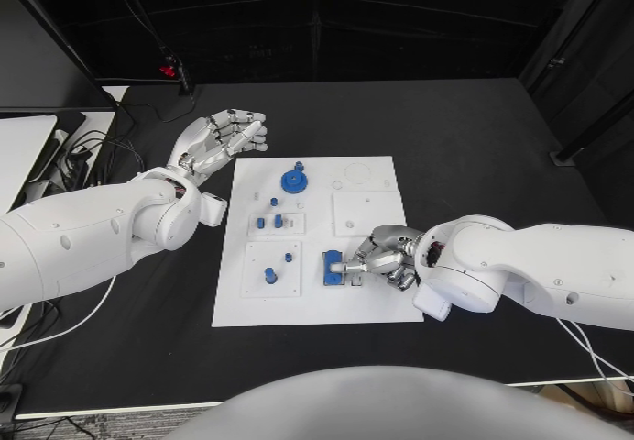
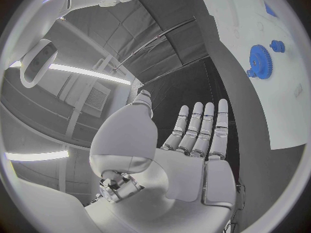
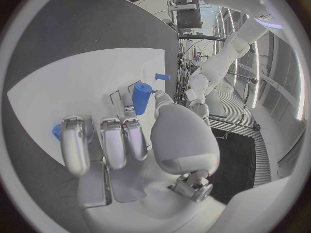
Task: Assemble the parts on the task board
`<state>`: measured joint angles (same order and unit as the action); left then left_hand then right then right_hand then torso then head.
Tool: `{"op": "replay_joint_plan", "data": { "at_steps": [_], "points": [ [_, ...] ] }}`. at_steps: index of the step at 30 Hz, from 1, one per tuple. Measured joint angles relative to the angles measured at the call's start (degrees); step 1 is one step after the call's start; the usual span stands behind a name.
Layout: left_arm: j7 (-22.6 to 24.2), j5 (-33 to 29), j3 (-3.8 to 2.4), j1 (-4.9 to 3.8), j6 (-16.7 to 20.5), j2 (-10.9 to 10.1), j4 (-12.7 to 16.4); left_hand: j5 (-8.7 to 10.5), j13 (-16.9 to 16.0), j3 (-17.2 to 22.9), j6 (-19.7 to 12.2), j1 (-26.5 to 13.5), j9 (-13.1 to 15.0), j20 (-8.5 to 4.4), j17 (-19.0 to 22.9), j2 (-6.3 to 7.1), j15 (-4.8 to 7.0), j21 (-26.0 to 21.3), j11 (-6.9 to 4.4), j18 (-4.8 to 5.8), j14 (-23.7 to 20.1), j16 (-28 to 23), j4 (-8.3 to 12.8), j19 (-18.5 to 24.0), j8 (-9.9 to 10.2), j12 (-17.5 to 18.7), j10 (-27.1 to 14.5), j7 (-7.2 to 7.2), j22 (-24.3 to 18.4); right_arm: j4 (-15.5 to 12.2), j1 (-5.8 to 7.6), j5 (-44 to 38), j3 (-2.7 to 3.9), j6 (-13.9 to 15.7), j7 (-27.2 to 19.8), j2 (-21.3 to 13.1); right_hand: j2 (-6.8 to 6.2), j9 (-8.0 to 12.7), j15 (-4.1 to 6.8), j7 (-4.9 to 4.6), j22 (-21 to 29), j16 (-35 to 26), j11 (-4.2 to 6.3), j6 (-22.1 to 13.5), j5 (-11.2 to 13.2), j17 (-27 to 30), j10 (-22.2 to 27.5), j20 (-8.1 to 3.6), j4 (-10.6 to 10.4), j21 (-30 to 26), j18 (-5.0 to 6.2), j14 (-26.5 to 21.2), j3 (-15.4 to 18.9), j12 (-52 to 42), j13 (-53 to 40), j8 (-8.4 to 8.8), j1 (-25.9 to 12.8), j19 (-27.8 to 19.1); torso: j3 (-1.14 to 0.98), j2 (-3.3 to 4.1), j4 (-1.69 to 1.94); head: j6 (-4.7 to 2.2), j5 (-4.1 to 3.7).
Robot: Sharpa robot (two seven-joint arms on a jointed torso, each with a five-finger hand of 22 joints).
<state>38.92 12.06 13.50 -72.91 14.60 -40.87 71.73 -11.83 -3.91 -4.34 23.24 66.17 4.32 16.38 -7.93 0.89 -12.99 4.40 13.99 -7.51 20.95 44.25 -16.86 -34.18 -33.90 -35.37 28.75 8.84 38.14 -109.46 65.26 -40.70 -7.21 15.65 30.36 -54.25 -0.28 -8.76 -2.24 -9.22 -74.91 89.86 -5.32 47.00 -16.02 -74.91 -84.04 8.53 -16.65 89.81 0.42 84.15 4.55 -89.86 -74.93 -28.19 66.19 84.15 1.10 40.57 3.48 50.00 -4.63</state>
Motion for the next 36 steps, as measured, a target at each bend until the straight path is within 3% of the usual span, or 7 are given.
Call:
{"op": "replay_joint_plan", "data": {
  "at_steps": [3,8,12,15,19,31,36],
  "points": [
    [0.0,0.0,0.0,0.01,-0.01,0.0,-0.01,0.0,0.0,0.0,0.0,0.0,0.0,0.0,0.0,0.0,0.0,0.0,0.0,0.0,0.0,0.0,0.0,0.0,0.0,0.0,0.0,0.0,0.0,-0.05,0.0,-0.02,0.0,0.2,-0.03,0.0,0.22,-0.17,0.0,0.0,0.0,0.0,0.0,0.0,0.0,0.0,0.0,0.0,0.15,0.0,0.0,0.0,0.16,0.0,0.0,-0.27,-0.22,0.0,0.0,0.0,0.01,0.0,-0.03],
    [0.0,0.0,0.0,0.03,-0.05,0.0,-0.02,-0.22,0.0,0.0,0.0,0.19,0.0,0.0,0.09,-0.2,0.0,0.0,0.0,0.0,0.0,0.0,0.0,0.0,0.0,0.0,0.0,0.0,0.0,-0.36,0.0,-0.12,0.0,0.72,-0.14,-0.3,0.53,-1.04,0.22,0.44,0.0,0.0,0.0,0.45,0.39,0.0,0.0,-0.22,0.23,0.0,0.0,-0.2,1.06,0.0,0.0,-2.24,-0.53,-0.22,-0.02,0.0,0.01,0.0,0.05],
    [0.0,0.0,0.0,0.09,-0.09,0.0,-0.06,-0.22,0.0,0.0,0.0,0.23,0.0,0.0,0.09,-0.23,0.0,0.0,0.0,0.0,0.0,0.0,0.0,0.0,0.0,0.0,0.0,0.0,0.0,-0.97,0.0,-0.36,0.0,1.06,-0.17,-0.95,1.22,-3.83,1.44,1.86,0.0,0.0,1.39,1.88,1.7,0.0,0.1,-1.22,0.19,0.0,0.0,-0.15,2.37,0.0,0.0,-6.61,0.16,-0.24,-0.02,-0.01,0.0,0.0,0.1],
    [0.0,0.0,0.0,0.13,-0.14,0.0,-0.09,-0.22,0.0,0.0,0.0,0.23,0.01,0.0,0.09,-0.23,0.0,0.0,0.0,0.0,0.0,0.21,0.0,0.0,0.0,0.0,0.0,0.0,-0.06,-1.63,0.01,-0.62,0.02,1.14,-0.14,-1.6,1.79,-7.22,2.6,2.87,0.0,0.0,2.31,2.47,2.89,0.0,-0.02,-2.26,0.17,0.0,0.0,-0.11,3.51,0.0,0.0,-11.13,0.29,-0.15,-0.01,-0.02,-0.02,0.0,0.1],
    [0.0,0.0,0.0,0.17,-0.18,0.04,-0.18,-0.22,0.0,0.0,0.0,0.03,-0.05,0.0,0.09,-0.43,0.0,0.0,0.0,0.0,0.0,0.21,0.0,0.0,0.0,0.0,0.0,0.0,-0.05,-2.39,0.28,-0.98,0.02,1.01,0.13,-2.22,3.12,-11.97,3.3,3.87,0.0,0.0,3.29,0.54,4.46,0.0,0.0,-3.31,0.14,0.0,0.0,-0.2,5.11,0.0,0.0,-16.14,0.07,-0.21,0.01,-0.05,-0.02,0.0,-0.07],
    [0.0,0.0,0.0,0.24,-0.28,0.16,-0.27,-0.22,0.0,0.0,0.0,0.03,-0.05,0.0,0.08,-0.42,0.0,0.0,0.0,0.0,0.0,0.21,0.0,0.0,0.0,0.0,0.0,0.0,-0.05,-2.83,0.75,-1.57,0.05,-1.71,2.29,-2.26,4.43,-16.75,3.7,4.21,0.0,0.0,3.7,-0.74,7.21,0.0,0.0,-3.52,0.08,0.0,0.0,-0.2,7.03,0.0,0.0,-19.94,-0.78,-0.02,0.03,-0.01,0.01,0.0,-0.34],
    [0.0,0.0,0.0,0.27,-0.32,0.2,-0.3,-0.22,0.0,0.0,0.0,0.03,-0.04,0.0,0.19,-0.42,0.0,0.0,0.0,0.0,0.0,0.21,0.0,0.0,-0.21,0.0,0.0,0.0,-0.05,-2.72,0.77,-1.71,0.04,-2.95,3.35,-1.56,6.67,-17.94,4.02,4.65,0.0,0.0,4.11,-0.29,8.0,0.0,0.0,-3.7,0.0,0.0,0.0,-0.12,7.4,0.0,0.0,-20.56,-1.52,-0.2,0.03,-0.01,0.04,0.0,-0.35]
  ]
}}
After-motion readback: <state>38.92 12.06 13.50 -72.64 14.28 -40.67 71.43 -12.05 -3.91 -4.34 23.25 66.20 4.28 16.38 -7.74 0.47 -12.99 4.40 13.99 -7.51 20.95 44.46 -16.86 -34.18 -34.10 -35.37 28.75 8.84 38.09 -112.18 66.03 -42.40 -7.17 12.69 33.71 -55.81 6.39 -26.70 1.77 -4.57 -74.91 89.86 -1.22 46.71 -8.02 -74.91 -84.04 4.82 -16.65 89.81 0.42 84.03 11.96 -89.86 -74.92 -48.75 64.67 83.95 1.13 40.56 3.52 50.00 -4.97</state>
